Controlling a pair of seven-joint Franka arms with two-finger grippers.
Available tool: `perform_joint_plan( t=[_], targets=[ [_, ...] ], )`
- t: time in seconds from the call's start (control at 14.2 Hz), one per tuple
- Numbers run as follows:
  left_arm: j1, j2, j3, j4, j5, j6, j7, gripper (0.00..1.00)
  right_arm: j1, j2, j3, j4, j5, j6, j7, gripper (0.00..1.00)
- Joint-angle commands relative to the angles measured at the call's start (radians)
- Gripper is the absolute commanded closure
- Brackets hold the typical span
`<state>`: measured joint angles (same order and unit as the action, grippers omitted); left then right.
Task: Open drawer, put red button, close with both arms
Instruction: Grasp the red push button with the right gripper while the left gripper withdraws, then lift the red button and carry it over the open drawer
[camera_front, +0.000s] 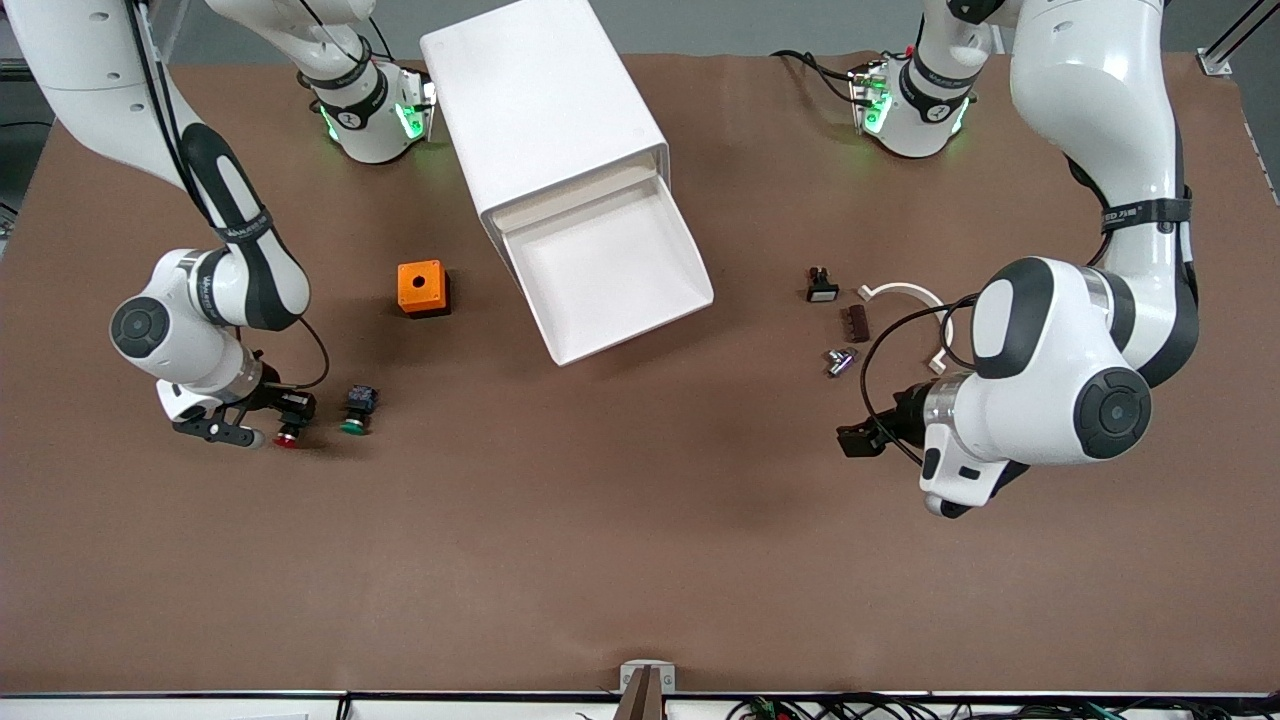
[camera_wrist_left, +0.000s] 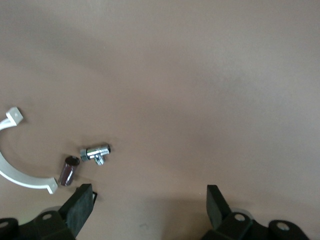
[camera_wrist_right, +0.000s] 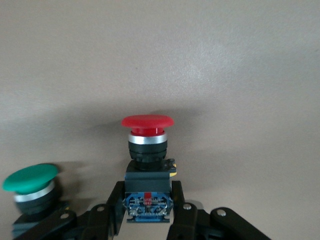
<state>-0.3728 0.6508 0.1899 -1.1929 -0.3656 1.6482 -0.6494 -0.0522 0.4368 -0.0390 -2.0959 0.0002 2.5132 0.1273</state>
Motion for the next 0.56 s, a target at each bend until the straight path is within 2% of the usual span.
perform_joint_plan(
  t=[0.0, 0.35, 0.49],
  targets=[
    [0.002, -0.039, 0.006, -0.030, 0.020, 0.016, 0.030, 0.00, 0.024, -0.105, 0.002, 0.066, 0.018, -0.204, 0.021, 1.00],
    [0.011, -0.039, 0.009, -0.033, 0.010, 0.021, 0.016, 0.00, 0.158, -0.272, 0.005, 0.189, 0.033, -0.566, 0.303, 1.00],
    [0.006, -0.037, 0.006, -0.033, 0.008, 0.059, 0.016, 0.00, 0.240, -0.321, 0.002, 0.232, 0.114, -0.667, 0.438, 1.00]
  ],
)
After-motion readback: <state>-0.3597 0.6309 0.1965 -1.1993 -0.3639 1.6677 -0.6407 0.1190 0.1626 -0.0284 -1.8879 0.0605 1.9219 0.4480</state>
